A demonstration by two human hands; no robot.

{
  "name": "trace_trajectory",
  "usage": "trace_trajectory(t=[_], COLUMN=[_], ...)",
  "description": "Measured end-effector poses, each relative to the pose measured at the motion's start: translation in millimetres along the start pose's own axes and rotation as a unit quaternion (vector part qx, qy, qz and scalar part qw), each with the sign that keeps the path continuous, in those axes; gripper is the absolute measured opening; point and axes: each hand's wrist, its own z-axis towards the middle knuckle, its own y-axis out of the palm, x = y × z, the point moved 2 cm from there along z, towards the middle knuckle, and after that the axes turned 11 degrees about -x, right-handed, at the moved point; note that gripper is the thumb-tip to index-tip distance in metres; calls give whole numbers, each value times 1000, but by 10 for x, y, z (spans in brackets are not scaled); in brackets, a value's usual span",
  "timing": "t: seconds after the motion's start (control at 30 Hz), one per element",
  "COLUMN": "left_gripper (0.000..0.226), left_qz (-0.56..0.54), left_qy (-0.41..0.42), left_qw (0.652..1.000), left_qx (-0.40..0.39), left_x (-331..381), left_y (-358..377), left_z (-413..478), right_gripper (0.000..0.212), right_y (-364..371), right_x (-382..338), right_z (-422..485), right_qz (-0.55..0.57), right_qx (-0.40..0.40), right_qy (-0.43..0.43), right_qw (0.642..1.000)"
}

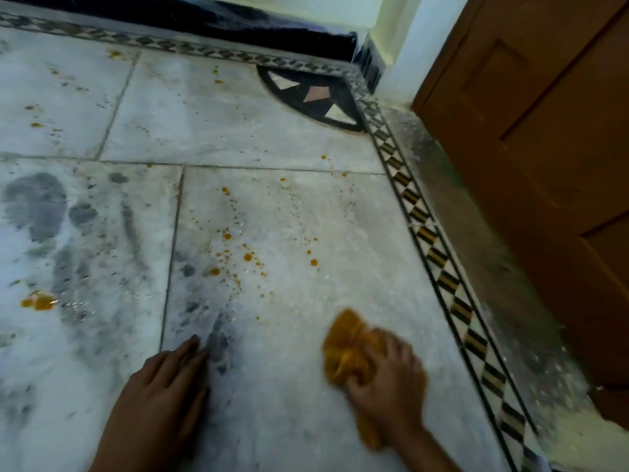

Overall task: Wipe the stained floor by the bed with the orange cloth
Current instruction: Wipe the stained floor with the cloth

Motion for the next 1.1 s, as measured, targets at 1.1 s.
trace_trajectory(t=[1.1], left_gripper=[36], left_qz=[-24], left_qy=[-12], left_qw=[999], left_qx=[21], left_x=[-52], left_y=[-20], left_z=[-635], right_gripper=[66], right_y=[299], right_x=[-707], right_z=[56], right_qz=[-13], right_qx=[6], right_qy=[-137], right_qw=[990])
